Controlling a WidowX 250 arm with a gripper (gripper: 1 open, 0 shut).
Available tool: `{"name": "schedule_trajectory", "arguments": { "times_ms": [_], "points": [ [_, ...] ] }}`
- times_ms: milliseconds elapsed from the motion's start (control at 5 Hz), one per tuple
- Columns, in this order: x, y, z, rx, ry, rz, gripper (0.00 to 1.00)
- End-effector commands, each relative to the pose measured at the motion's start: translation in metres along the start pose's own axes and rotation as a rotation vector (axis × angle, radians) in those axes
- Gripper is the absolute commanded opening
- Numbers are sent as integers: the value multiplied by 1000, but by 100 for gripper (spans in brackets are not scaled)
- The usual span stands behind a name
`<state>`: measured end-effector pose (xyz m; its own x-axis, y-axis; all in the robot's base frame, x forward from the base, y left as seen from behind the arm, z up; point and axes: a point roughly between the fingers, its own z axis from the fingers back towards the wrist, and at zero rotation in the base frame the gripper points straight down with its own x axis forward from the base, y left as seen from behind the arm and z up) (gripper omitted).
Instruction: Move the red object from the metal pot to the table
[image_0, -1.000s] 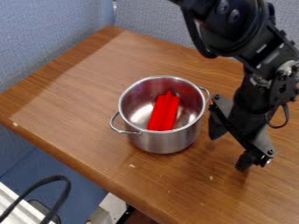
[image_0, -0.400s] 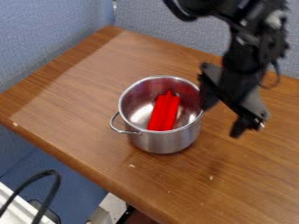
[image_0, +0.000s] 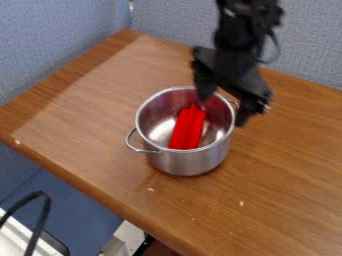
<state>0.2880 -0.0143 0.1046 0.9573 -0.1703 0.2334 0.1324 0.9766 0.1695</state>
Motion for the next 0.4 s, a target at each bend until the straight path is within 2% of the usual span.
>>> {"name": "schedule_trajectory", "arguments": {
  "times_ms": [0,200],
  "points": [
    [-5,29,9,14,-33,65,100],
    [-9,44,4,18,-31,99,100]
  ]
}}
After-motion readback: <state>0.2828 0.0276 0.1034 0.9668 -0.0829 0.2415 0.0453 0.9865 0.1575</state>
